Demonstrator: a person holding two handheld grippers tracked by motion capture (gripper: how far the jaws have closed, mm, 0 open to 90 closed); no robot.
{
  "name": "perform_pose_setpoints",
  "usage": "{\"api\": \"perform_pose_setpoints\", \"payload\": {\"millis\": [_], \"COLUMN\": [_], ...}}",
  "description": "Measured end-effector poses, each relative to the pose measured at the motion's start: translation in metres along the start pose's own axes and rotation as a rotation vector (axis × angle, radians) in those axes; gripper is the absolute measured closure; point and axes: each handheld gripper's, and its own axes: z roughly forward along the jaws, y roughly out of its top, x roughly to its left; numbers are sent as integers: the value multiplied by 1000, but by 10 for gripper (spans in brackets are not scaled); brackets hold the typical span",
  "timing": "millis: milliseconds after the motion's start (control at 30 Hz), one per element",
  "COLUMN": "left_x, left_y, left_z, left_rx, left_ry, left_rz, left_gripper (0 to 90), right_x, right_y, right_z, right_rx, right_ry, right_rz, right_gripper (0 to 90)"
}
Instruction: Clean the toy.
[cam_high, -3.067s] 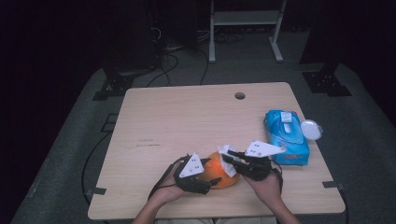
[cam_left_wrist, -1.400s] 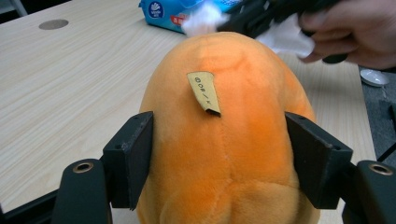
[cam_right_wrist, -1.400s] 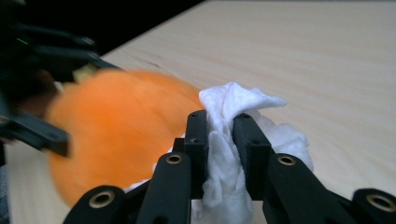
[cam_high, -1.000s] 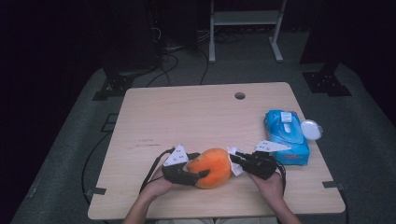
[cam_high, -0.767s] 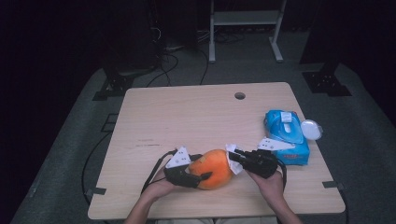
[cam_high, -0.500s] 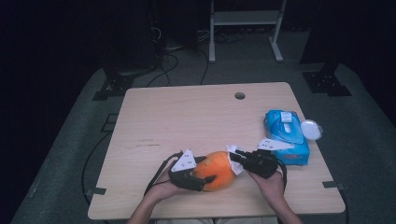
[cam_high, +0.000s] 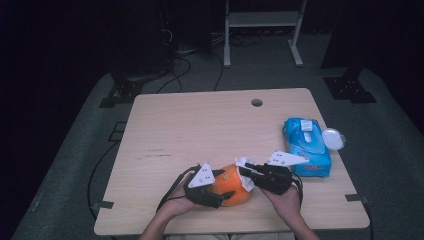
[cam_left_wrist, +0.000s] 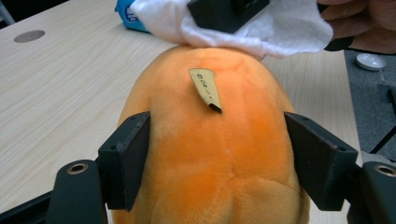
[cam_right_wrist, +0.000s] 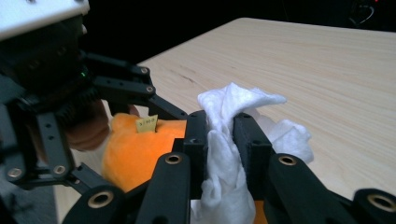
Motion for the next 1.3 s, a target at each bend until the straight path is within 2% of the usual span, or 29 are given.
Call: {"api": "perform_pose_setpoints", "payload": {"millis": [67, 133, 200, 267, 333, 400, 467, 567, 633, 700, 767, 833, 867, 900, 1000, 1033, 1100, 1167, 1267, 1300], "left_x": [0, 2, 3, 0, -1, -1, -1, -2, -3, -3, -4, -5, -4, -3, 3, 5, 5, 3, 1, 0], "left_y": [1, 3, 2, 0, 1, 1, 0, 1, 1, 1, 1, 2, 2, 3, 5, 4, 0, -2, 0, 1], "left_z": [-1, -4, -3, 0, 1, 1, 0, 1, 3, 3, 4, 3, 2, 1, -5, -6, -3, 0, 2, 2], "left_rx": [-1, 0, 2, 2, -1, 2, 0, 0, 0, 2, -5, 4, 8, 9, -12, -13, -7, -14, -14, -8], "left_ry": [0, 0, -4, -9, -7, -4, -9, -12, -13, -15, -12, -11, -16, -25, -45, -40, -42, -29, -10, -6], "left_rz": [6, 2, 3, 8, 10, 11, 8, 15, 19, 25, 21, 28, 25, 20, -31, -41, -52, -40, -31, -27], "left_gripper": [262, 243, 244, 248, 249, 249, 250, 255, 255, 255, 255, 255, 253, 243, 190, 180, 177, 224, 279, 298], "right_x": [-10, -20, -24, -15, -3, 2, -5, -21, -24, -12, 2, 12, 12, 7, -8, -13, -16, -11, 7, 11], "right_y": [-5, -10, -11, -6, -1, 1, -2, -10, -12, -5, 2, 6, 5, 2, -5, -7, -6, -3, 3, 4], "right_z": [1, 0, -2, -3, -1, 2, 2, 1, -1, -1, 0, 4, 5, 6, 3, 0, -3, -4, -2, -1], "right_rx": [9, 24, 19, 11, -2, 3, 4, 19, 14, 6, -22, -4, 2, 6, 7, 1, 3, -17, -31, -27], "right_ry": [-8, -40, -46, -41, -15, -11, -5, -42, -43, -37, 29, 31, 28, 31, 2, -7, -24, -18, 18, 17], "right_rz": [27, 47, 78, 49, 9, -9, 18, 64, 102, 58, 27, -27, -35, -18, 19, 41, 45, 45, -29, -40], "right_gripper": [755, 755, 754, 754, 754, 753, 753, 752, 753, 752, 752, 752, 753, 752, 750, 750, 750, 751, 751, 751]}}
